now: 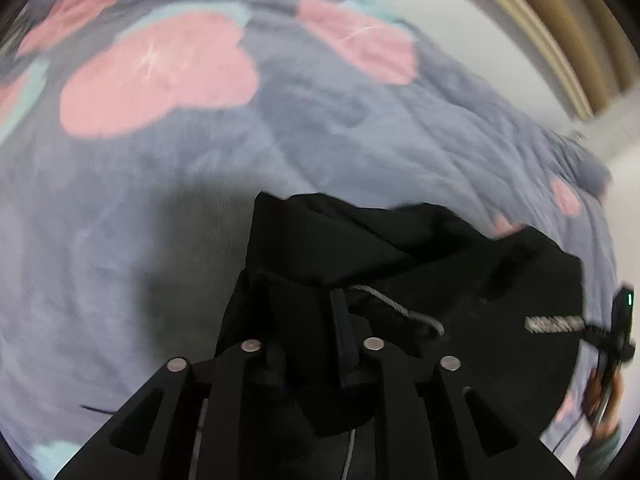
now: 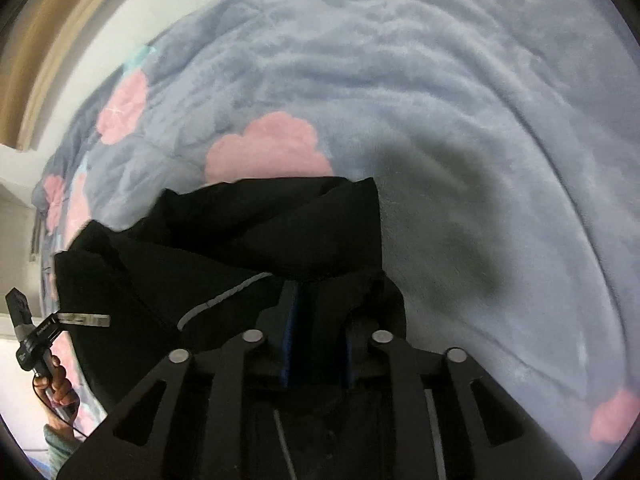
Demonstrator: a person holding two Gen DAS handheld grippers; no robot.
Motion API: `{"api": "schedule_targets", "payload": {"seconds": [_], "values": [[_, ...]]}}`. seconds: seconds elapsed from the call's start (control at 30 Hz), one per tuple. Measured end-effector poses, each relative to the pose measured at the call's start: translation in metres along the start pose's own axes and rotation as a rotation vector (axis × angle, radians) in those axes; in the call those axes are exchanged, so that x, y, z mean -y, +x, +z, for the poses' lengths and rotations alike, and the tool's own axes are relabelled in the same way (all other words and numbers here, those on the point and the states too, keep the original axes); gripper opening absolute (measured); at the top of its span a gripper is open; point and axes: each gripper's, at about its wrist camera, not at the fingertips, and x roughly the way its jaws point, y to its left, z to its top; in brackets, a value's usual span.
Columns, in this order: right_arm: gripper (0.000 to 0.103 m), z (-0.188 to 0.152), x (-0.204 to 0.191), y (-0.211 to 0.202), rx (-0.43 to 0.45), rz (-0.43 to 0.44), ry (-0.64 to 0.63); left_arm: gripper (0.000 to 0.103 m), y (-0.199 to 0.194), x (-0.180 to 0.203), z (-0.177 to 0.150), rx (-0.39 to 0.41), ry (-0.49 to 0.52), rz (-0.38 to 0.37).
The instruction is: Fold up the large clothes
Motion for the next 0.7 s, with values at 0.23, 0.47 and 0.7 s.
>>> {"api": "schedule_targets", "payload": {"seconds": [0.23,0.47,0.7], "values": [[0.073,-0.023,-0.005,-0.089,0.107,0.04,-0.037,0.058,-0.095,-0.021,-0.012,0.022,0.028,-0.206],[0.084,-0.027,-0.02,-0.086,0.141,-0.032,-0.159,0.08,-0.152,-0.031,-0.027,0.16,0.038,-0.202],[0.084,0.003,-0.031,-0.02,0.153,-0.148,-0.321,0.08,-0.072,-0.031,-0.001,0.081,0.06,-0.089]]}}
